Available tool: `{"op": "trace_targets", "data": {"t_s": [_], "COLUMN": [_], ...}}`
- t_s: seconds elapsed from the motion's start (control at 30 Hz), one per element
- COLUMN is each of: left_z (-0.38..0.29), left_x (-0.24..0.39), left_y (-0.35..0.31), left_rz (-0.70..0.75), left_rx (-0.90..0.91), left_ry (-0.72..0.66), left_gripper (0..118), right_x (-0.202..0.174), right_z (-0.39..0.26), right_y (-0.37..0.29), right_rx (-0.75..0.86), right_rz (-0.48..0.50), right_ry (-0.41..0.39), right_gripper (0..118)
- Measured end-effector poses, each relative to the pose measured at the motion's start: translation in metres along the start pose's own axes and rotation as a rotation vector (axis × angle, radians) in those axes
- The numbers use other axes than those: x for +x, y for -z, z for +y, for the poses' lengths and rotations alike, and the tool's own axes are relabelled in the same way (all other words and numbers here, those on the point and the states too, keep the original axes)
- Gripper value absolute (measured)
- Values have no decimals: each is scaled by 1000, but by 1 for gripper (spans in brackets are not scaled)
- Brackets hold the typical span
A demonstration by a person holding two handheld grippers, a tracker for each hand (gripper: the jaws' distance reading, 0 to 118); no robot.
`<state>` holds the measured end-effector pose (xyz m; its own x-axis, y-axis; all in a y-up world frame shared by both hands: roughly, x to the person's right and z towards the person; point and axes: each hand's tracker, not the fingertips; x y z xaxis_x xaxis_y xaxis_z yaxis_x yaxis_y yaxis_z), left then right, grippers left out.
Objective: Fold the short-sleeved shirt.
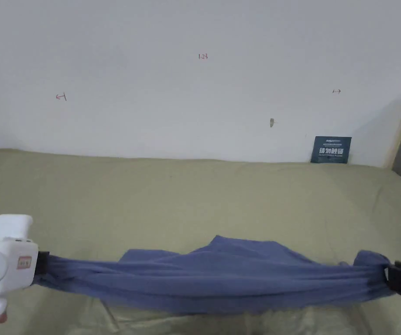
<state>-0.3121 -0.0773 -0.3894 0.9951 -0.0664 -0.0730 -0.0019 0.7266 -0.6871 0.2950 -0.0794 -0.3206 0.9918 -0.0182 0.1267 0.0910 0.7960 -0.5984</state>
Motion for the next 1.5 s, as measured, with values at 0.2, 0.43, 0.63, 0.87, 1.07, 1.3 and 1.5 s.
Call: {"op": "trace_targets", "data": {"t_s": [0.2, 0.43, 0.63, 0.87, 1.07, 1.3, 1.5], "left_z": [-105, -172, -178, -170, -183, -212, -202], "left_x": [-31, -49, -52, -60, -68, -82, -82], "left_y": [-41, -49, -43, -84, -129, -123, -68], "left_rz": [-44, -79, -98, -20, 31, -46, -79], "left_rx": [-112, -203, -191, -41, -5, -93, -168], "left_ry": [-60, -113, -170, -161, -157, -182, -128], "left_gripper": [5, 5, 11, 112, 27, 0, 116], "right_x": [15, 15, 11, -17, -69, -114, -128], "right_z": [-105, -182, -185, -166, -156, -166, -170], "right_y": [-63, -86, -77, -109, -138, -148, -137], "right_rx": [-57, -158, -145, -35, -7, 12, -18], "right_rz": [13, 12, -13, -49, 13, 99, 114], "right_ry": [22, 89, 106, 80, -24, -55, -87], "right_gripper": [2, 2, 51, 112, 17, 0, 0]}}
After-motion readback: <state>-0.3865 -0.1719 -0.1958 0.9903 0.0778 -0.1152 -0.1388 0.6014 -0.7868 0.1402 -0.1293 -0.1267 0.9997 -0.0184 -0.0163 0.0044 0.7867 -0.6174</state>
